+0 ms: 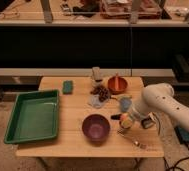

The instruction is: Place apple in metal cup

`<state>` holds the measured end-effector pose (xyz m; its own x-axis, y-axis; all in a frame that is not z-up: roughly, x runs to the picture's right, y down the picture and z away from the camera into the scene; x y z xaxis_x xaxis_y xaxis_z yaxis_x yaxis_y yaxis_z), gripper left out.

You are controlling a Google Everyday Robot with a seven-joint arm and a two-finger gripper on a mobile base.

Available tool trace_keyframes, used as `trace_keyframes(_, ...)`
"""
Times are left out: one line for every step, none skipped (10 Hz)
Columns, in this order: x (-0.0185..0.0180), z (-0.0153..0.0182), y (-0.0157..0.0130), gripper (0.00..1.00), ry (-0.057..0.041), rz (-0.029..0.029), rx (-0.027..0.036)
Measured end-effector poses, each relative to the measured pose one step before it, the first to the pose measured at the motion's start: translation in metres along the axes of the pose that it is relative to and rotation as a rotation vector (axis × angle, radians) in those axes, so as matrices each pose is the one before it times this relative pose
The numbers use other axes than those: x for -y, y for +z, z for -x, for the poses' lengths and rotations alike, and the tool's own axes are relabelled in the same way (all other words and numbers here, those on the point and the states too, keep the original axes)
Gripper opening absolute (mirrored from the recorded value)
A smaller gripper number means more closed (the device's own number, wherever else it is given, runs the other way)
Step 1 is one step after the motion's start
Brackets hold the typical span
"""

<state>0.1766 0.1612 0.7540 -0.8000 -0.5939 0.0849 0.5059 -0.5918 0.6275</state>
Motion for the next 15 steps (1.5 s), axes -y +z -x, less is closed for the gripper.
trace_keyframes(-0.0013,0.00056,0.00152,0.0,0.0006,0.00035,0.00422)
trace_keyframes(-0.00141,0.00134,0.00094,0.0,0.00272,0.00059,0.00292)
trace_keyframes(-0.00092,0.00152,0.00074,0.04,0.00215,-0.00073,0.00333)
trace_keyframes(-0.00078,0.00085,0.00121,0.15,0.00117,-0.00172,0.00308)
trace_keyframes(-0.00031,-0.00013,0.00074,0.23,-0.00071,-0.00066,0.00164)
trace_keyframes(-0.00027,-0.00059,0.00093,0.31,-0.00095,-0.00067,0.0009)
trace_keyframes(-0.00021,0.00007,0.00087,0.42,0.00098,-0.00142,-0.00022)
trace_keyframes(-0.0003,0.00066,0.00008,0.56,0.00347,-0.0013,-0.00253)
trace_keyframes(0.00013,-0.00053,-0.00064,0.64,-0.00033,0.00057,-0.00147)
trace_keyframes(-0.00018,-0.00064,-0.00181,0.74,-0.00458,0.00524,0.0029)
trace_keyframes(0.00006,-0.00056,-0.00098,0.8,-0.00395,0.00302,0.00296)
trace_keyframes(0.00009,0.00005,-0.001,0.8,-0.00167,0.002,0.00181)
trace_keyframes(0.00021,0.00016,-0.00145,0.8,-0.00159,0.00279,0.00148)
trace_keyframes(0.00007,-0.0001,-0.00119,0.8,-0.00243,0.00253,0.00257)
trace_keyframes(-0.00007,-0.00044,-0.00126,0.8,-0.00218,0.00295,0.00117)
